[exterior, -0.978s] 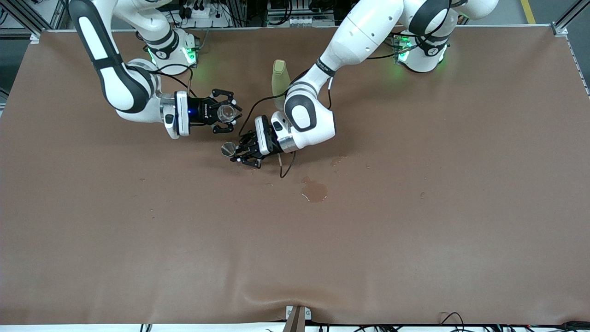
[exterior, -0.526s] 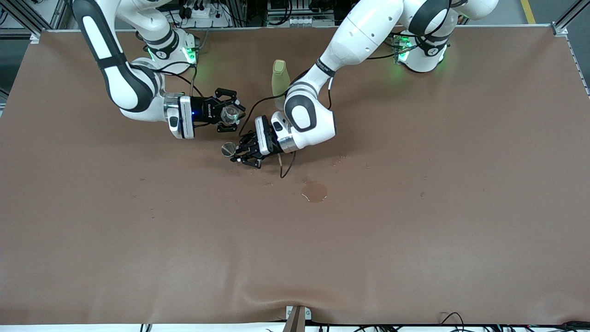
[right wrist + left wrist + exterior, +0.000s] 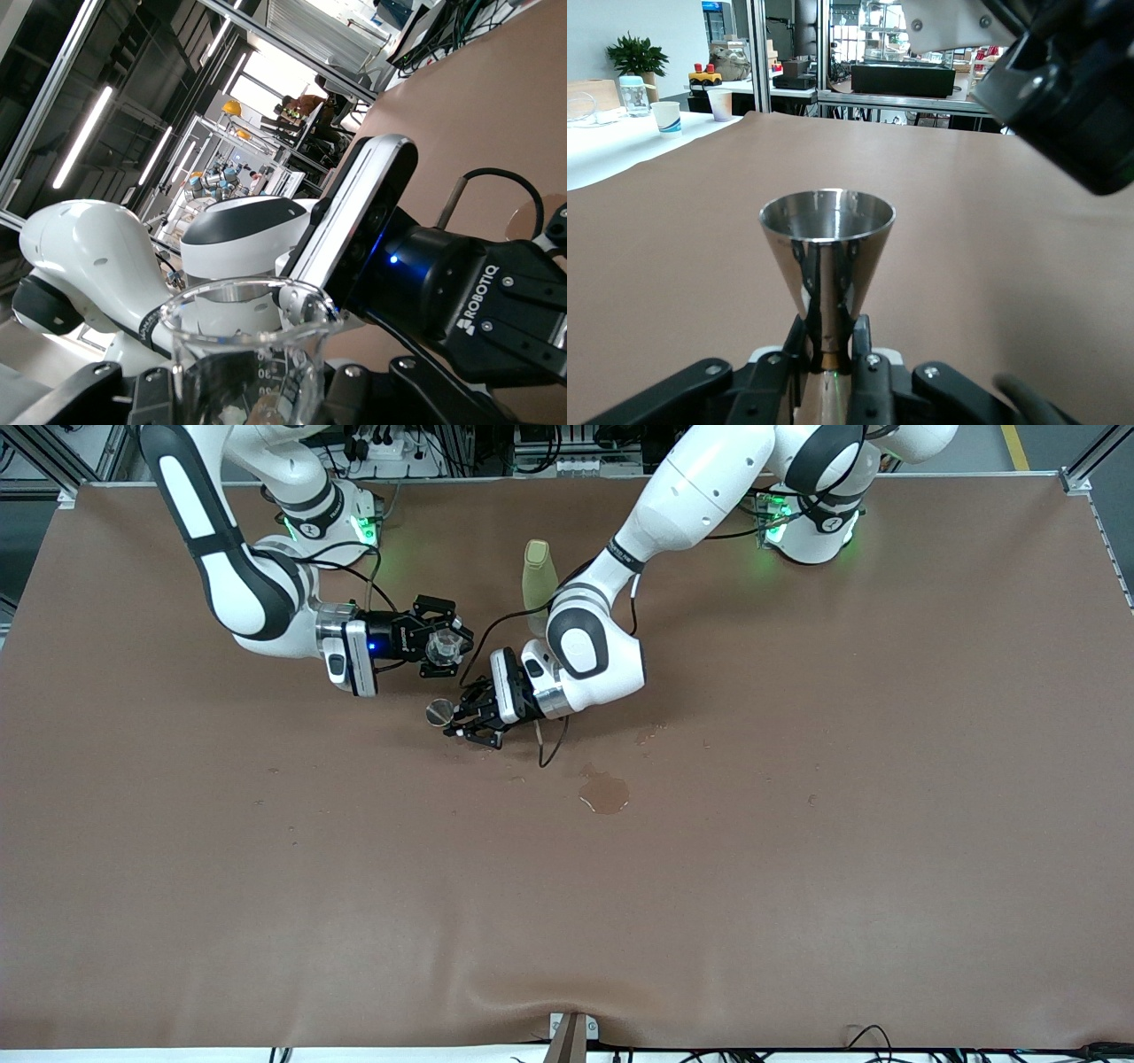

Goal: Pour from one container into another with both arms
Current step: 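Tilt the beaker with the right gripper, pouring liquid into the jigger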

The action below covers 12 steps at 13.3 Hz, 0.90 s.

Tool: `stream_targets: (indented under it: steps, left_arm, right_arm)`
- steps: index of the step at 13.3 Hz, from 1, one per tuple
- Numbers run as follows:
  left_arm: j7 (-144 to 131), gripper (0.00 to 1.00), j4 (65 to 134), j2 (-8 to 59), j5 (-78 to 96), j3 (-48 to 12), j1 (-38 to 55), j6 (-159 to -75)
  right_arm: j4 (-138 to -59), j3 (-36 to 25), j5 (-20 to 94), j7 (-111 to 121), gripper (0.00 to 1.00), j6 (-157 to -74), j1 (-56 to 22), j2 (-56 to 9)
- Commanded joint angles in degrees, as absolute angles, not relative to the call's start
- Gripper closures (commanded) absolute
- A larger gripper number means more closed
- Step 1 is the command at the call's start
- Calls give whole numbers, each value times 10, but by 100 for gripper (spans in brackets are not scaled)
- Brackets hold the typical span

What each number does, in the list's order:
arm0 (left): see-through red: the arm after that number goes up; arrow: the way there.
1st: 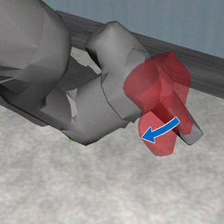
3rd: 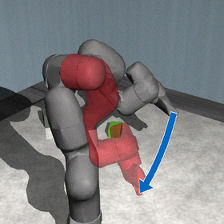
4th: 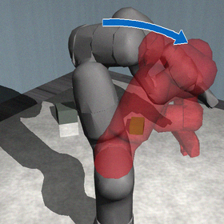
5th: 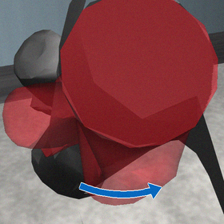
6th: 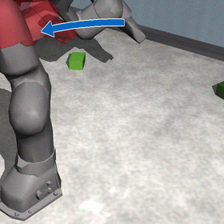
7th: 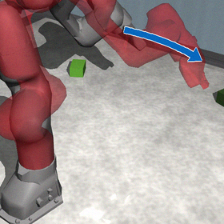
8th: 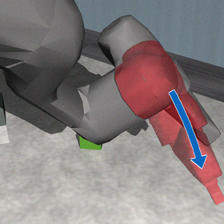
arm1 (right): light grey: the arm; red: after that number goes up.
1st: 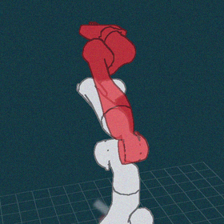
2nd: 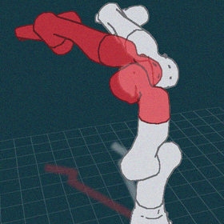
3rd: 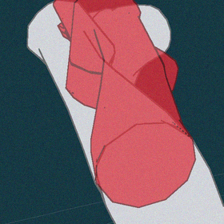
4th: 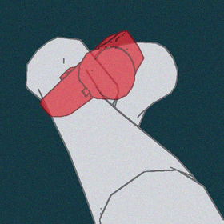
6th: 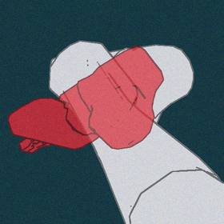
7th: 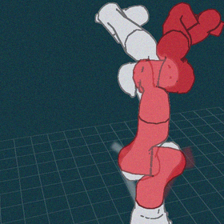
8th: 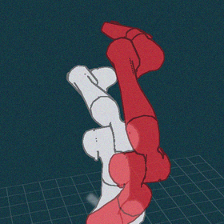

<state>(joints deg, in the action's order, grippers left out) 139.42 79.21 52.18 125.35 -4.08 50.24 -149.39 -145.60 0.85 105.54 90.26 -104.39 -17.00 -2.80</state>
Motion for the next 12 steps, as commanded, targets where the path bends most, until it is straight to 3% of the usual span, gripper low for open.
stream_targets:
  steps: [1,12]
  left_arm:
    - [1393,100,780,527,1274,-36,508,-1501]
    - [1399,100,780,526,1275,-37,508,-1501]
  right_arm:
    - [-1461,4,1077,882,100,-1050,-184,-17]
    - [-1453,16,1099,834,100,-1070,-184,-18]
